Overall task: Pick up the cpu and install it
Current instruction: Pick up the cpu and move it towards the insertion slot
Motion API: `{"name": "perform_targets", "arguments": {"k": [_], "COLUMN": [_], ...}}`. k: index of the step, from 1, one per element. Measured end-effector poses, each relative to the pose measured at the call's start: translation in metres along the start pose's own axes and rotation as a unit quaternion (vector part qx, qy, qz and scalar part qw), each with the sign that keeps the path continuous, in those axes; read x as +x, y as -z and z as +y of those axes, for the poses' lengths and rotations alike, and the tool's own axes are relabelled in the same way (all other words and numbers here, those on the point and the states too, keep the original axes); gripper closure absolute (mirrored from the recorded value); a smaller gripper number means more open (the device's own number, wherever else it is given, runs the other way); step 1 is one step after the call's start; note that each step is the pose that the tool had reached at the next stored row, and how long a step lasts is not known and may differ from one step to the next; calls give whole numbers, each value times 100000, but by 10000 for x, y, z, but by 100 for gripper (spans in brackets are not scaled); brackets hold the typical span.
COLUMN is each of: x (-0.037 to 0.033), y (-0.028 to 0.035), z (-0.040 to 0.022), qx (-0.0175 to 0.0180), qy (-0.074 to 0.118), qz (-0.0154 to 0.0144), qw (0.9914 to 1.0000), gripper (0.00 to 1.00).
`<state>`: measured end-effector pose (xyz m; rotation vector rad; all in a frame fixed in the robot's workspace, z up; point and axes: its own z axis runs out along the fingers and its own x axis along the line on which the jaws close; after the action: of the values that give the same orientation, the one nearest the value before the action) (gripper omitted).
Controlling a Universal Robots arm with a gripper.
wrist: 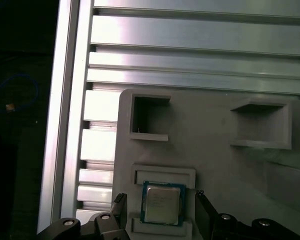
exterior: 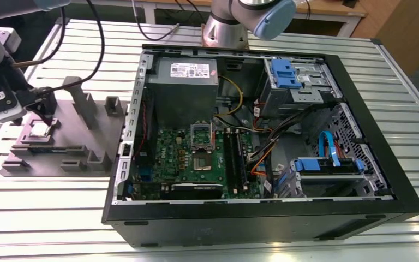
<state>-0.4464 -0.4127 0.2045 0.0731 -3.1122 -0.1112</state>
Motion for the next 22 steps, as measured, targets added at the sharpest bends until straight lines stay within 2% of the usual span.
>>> {"name": "perform_targets", "arguments": {"k": [9,11,15,22], "x": [15,25,57,37], "y": [-83,-90,-96,-118], "z": [-3,-2,-2,-5], "qx": [-3,21,129,172], "qy": [2,6,63,67], "qz": [-18,-164,-928,-915], "qw": [100000,100000,99996,99996], "gripper": [35,35,35,35]}}
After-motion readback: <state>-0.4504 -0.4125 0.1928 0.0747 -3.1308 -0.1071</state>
